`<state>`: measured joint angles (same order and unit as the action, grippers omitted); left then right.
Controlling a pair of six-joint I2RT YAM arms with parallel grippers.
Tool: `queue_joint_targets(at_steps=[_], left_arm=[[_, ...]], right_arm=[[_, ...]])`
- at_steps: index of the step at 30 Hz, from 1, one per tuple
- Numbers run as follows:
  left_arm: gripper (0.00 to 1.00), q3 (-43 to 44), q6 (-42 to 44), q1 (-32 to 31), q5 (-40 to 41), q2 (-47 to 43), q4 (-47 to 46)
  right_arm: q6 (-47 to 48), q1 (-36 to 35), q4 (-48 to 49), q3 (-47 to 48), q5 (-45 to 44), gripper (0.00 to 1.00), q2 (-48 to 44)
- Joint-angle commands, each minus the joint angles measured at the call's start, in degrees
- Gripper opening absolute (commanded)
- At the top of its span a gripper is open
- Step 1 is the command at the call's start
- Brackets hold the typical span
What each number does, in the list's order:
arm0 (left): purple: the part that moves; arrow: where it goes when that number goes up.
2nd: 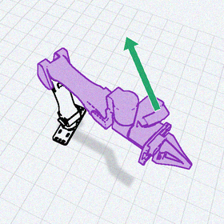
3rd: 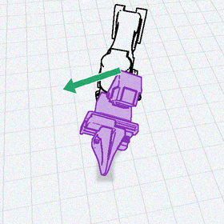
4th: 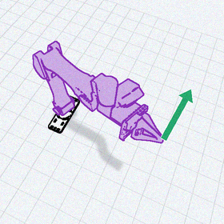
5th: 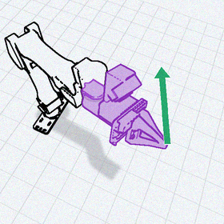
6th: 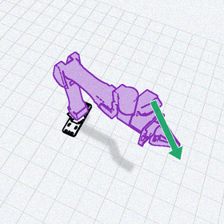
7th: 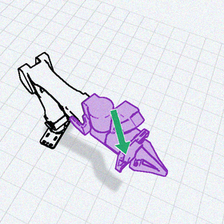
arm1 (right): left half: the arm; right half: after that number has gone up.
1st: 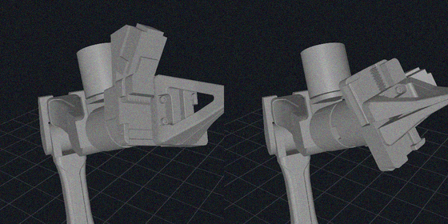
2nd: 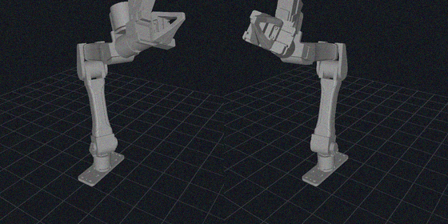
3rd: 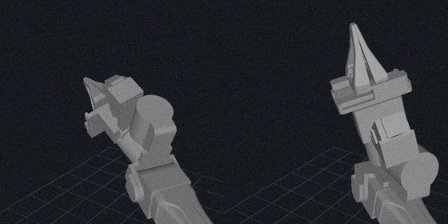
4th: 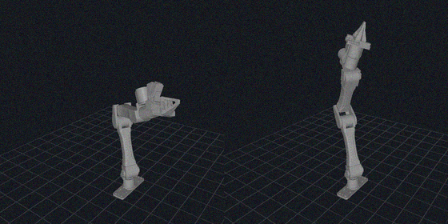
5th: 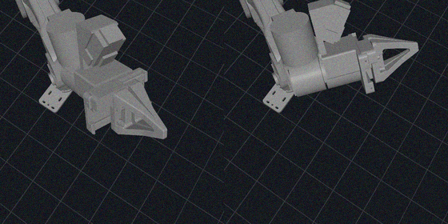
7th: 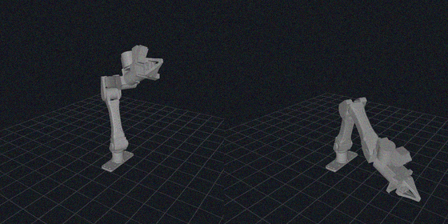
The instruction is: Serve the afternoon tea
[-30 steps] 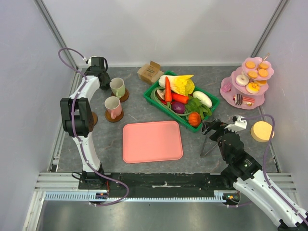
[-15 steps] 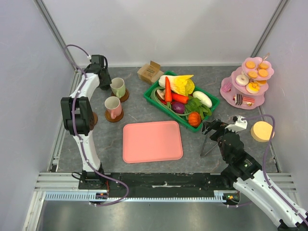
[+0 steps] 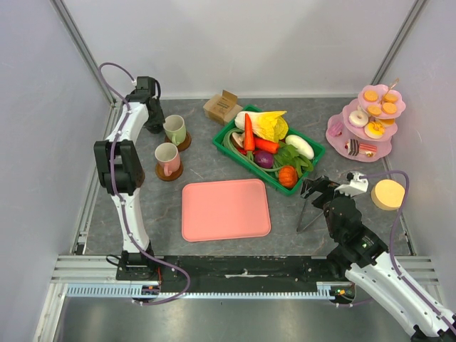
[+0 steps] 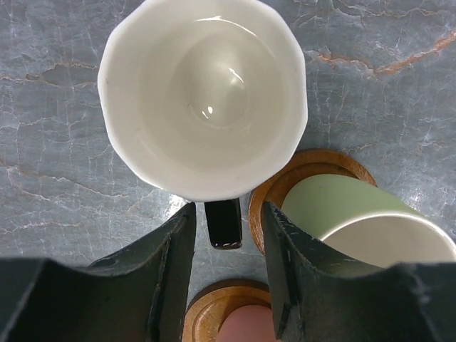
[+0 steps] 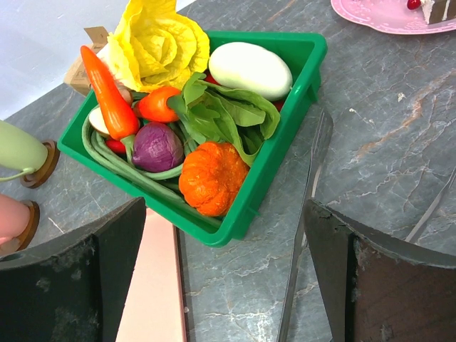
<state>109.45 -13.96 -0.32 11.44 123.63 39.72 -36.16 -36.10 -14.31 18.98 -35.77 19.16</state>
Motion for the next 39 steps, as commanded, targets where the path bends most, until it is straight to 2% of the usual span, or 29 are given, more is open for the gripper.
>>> queue_joint_targets(at_steps=[1, 7, 13, 23, 30, 31, 32, 35, 39], left_arm=[[0.48, 6.1, 0.8, 0.2, 0.2, 2.2, 4.1], [0.42, 9.2, 0.8, 0.2, 1.1, 4.2, 5.9], [0.41, 11.0, 1.0, 0.2, 0.4, 5.0, 8.6], [0.35, 12.6, -1.0, 0.2, 0.4, 6.1, 12.7], [0.17, 14.1, -0.6, 0.2, 0.6, 6.7, 12.7], [0.06, 14.5, -0.2, 0.2, 0.7, 6.9, 12.5], [0.02, 14.8, 0.2, 0.2, 0.7, 7.1, 12.4], [0.02, 14.8, 2.0, 0.2, 0.6, 7.1, 10.7], [0.02, 11.2, 1.3, 0.2, 6.4, 4.3, 6.2]], right_arm=[[0.8, 0.1, 0.2, 0.8, -1.9, 0.98, -0.3], [1.4, 0.1, -0.5, 1.8, -4.1, 0.98, 0.8], [1.6, 0.1, -0.5, 2.4, -5.4, 0.98, 1.1], [1.8, 0.1, -0.6, 2.6, -6.9, 0.98, 1.5], [1.7, 0.1, -0.8, 2.4, -6.8, 0.98, 0.6], [1.7, 0.1, -0.9, 2.5, -6.8, 0.98, 0.5], [1.7, 0.1, -0.8, 2.4, -6.9, 0.98, 0.4], [1.7, 0.2, -0.9, 2.4, -7.1, 0.98, 0.7], [1.8, 0.2, -0.8, 2.5, -7.3, 0.98, 1.5]])
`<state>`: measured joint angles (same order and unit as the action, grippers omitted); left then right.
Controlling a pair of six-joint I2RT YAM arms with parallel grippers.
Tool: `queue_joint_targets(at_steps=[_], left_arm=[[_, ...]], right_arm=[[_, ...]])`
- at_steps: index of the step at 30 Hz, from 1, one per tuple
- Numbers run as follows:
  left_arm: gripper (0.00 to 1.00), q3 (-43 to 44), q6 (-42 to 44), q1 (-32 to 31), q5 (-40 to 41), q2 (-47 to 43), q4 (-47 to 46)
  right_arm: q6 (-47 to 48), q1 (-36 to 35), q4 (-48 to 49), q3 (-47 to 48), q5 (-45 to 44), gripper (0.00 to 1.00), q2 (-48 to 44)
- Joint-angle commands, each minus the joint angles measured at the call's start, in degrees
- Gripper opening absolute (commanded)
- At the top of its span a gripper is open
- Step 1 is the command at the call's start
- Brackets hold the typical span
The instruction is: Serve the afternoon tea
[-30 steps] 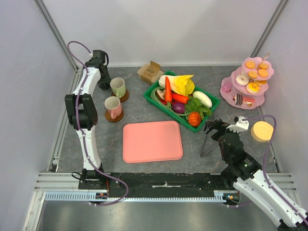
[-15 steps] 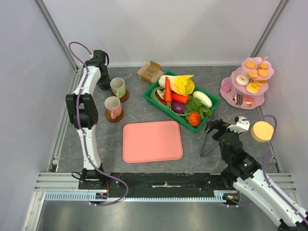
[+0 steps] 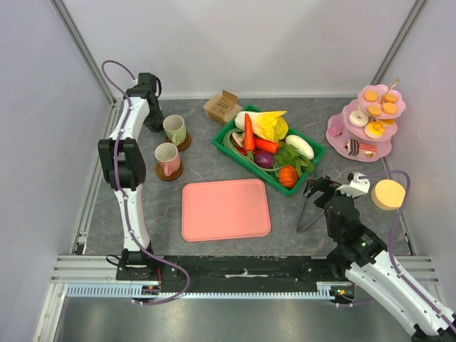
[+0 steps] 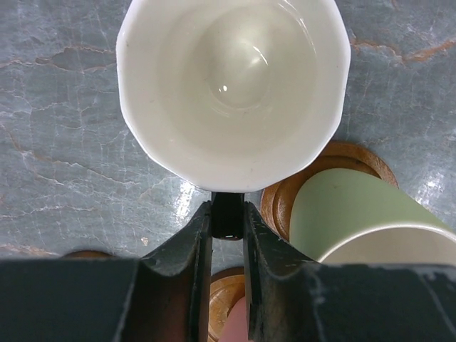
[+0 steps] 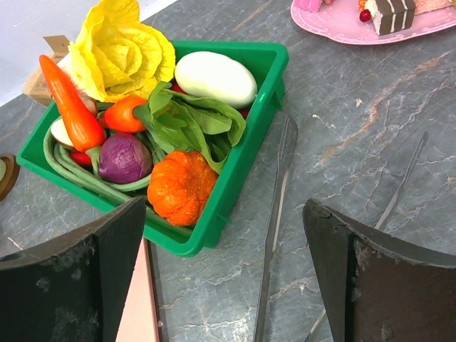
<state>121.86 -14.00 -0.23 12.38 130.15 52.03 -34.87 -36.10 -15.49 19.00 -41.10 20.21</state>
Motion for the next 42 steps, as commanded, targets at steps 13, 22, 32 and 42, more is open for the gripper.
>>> queue_joint_targets(at_steps=[13, 22, 32, 42], left_arm=[[0.02, -31.6, -1.6, 0.1, 15.6, -22.8, -31.1], [0.02, -42.6, -3.8, 0.1, 22.0, -34.2, -37.6], [0.02, -47.9, -4.9, 0.1, 25.6, -41.7, -37.8], [0.02, -55.1, -1.6, 2.1, 31.4, -47.3, -40.1]], right_arm=[[0.5, 0.1, 0.5, 2.8, -1.6, 0.98, 2.0], [0.7, 0.1, 0.6, 2.5, 0.0, 0.98, 1.0], [0.7, 0.1, 1.2, 2.2, 1.5, 0.98, -0.4], [0.8, 0.1, 1.2, 1.9, 3.8, 0.98, -1.7]])
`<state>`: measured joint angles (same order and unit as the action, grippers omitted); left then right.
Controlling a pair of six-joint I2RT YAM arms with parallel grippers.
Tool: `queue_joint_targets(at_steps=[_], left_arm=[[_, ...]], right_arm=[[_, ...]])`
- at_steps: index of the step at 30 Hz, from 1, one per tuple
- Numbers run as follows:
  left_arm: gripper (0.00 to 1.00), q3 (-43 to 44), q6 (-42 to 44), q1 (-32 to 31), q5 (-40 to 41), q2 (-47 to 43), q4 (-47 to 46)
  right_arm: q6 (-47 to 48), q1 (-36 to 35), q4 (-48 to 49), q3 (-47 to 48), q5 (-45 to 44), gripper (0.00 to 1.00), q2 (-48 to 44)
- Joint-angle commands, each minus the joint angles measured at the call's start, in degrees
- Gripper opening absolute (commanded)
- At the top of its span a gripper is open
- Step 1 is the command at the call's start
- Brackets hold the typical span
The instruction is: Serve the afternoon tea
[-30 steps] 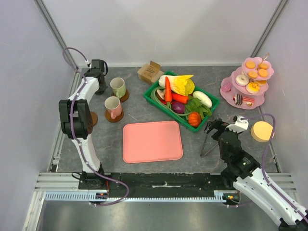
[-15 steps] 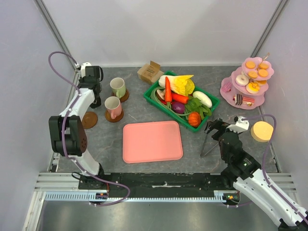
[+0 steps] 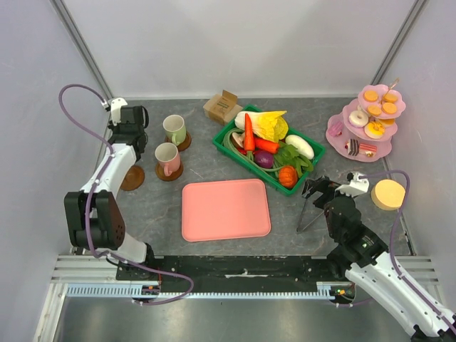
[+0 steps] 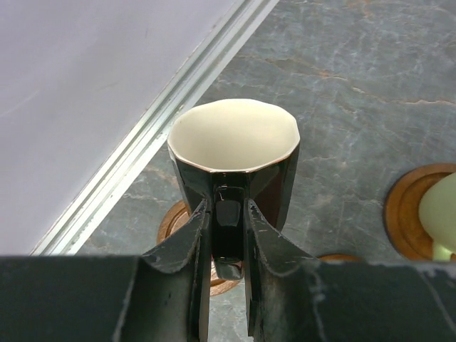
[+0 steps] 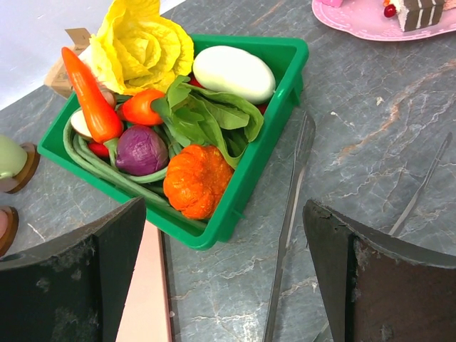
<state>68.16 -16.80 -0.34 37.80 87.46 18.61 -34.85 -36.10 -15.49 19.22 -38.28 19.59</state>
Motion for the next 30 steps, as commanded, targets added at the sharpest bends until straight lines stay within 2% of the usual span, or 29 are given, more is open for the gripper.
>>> queue_joint_targets(at_steps=[1, 15, 25, 29, 30], left_arm=[[0.02, -2.2, 1.2, 2.5, 6.2, -4.8, -7.0], [0.02, -12.1, -1.0, 4.0, 7.1, -6.3, -14.5], [0.02, -17.9, -14.0, 3.2, 4.8, -12.4, -6.7], [0.02, -18.9, -13.0, 1.1, 6.4, -13.3, -5.4], [0.02, -18.7, -12.3, -1.1, 7.8, -12.9, -5.1]], right_arm=[[0.7, 0.1, 1.2, 1.6, 1.2, 0.98, -1.5], [0.4, 0.1, 1.5, 0.9, 2.4, 0.98, -3.7], [0.2, 0.1, 2.3, 0.4, 3.8, 0.98, -3.9], [0.2, 0.2, 2.5, 0.2, 4.2, 0.98, -3.7], [0.2, 0.1, 2.6, 0.1, 4.1, 0.98, -3.7]])
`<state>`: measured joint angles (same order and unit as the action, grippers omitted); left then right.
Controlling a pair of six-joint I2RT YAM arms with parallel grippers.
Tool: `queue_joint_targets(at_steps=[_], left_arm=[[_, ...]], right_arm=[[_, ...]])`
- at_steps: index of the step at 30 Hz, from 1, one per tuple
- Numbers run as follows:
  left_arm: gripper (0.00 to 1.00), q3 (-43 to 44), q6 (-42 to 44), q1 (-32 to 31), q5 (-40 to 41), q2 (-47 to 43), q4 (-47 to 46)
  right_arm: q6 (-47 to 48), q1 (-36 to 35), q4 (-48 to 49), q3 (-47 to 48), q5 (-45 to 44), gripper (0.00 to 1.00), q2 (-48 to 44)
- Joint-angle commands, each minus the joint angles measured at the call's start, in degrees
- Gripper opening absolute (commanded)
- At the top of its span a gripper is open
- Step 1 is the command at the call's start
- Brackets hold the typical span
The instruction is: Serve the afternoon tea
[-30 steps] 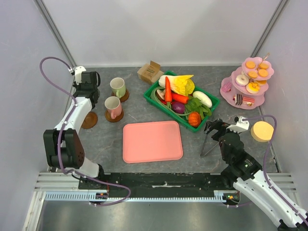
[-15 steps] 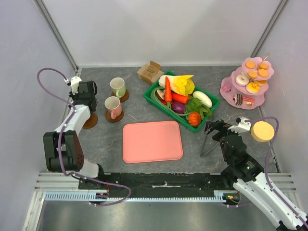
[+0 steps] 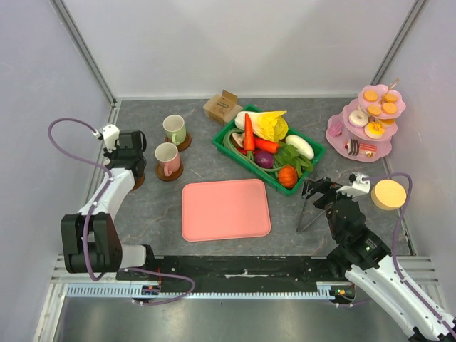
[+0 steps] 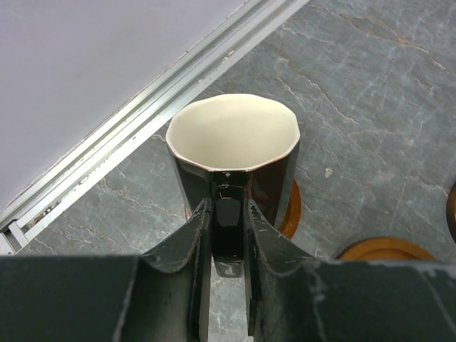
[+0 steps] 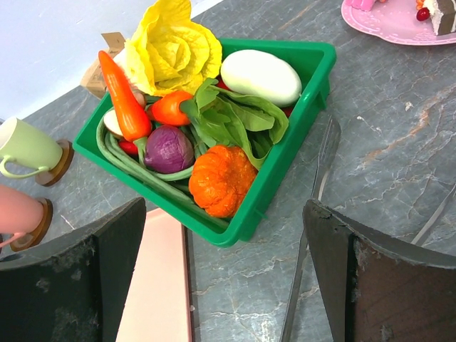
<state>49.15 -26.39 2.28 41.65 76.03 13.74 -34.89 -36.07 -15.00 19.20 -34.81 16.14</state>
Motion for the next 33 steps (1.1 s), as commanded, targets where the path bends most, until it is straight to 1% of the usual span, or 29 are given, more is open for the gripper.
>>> queue_joint_targets(at_steps=[1, 5, 7, 12, 17, 21, 26, 32, 33], left_arm=[[0.02, 0.9, -2.4, -4.8, 4.9, -1.1, 0.8], [0.02, 1.0, -5.5, -5.9, 7.7, 0.5, 5.3], [0.02, 0.3, -9.5, -5.8, 7.3, 0.9, 7.9], [0.02, -0.7, -12.1, -5.9, 6.8, 0.7, 9.8], [0.07, -1.8, -15.6, -6.5, 4.2, -1.0, 12.8], [0.17, -4.1, -18.4, -7.5, 2.8, -2.8, 14.7], [0.24, -6.3, -19.6, -8.2, 0.8, -4.6, 14.7], [0.26, -5.4, -18.7, -8.3, 2.0, -2.3, 15.0], [0.28, -5.0, -18.5, -8.2, 2.2, -1.5, 15.0]], right_arm=[[0.3, 0.1, 2.0, 0.1, 0.7, 0.98, -0.4], [0.4, 0.1, 2.0, 0.0, 0.6, 0.98, -0.9], [0.3, 0.1, 2.1, -0.1, 0.4, 0.98, -1.1], [0.3, 0.2, 2.1, 0.0, 0.4, 0.98, -0.9], [0.4, 0.1, 2.1, -0.1, 0.5, 0.98, -1.1], [0.2, 0.1, 2.1, -0.2, 0.7, 0.98, -1.5], [0.1, 0.1, 2.1, -0.4, 1.0, 0.98, -1.9], [0.0, 0.1, 1.8, -0.5, 1.0, 0.98, -2.7], [0.0, 0.1, 1.7, -0.5, 1.0, 0.98, -3.0]])
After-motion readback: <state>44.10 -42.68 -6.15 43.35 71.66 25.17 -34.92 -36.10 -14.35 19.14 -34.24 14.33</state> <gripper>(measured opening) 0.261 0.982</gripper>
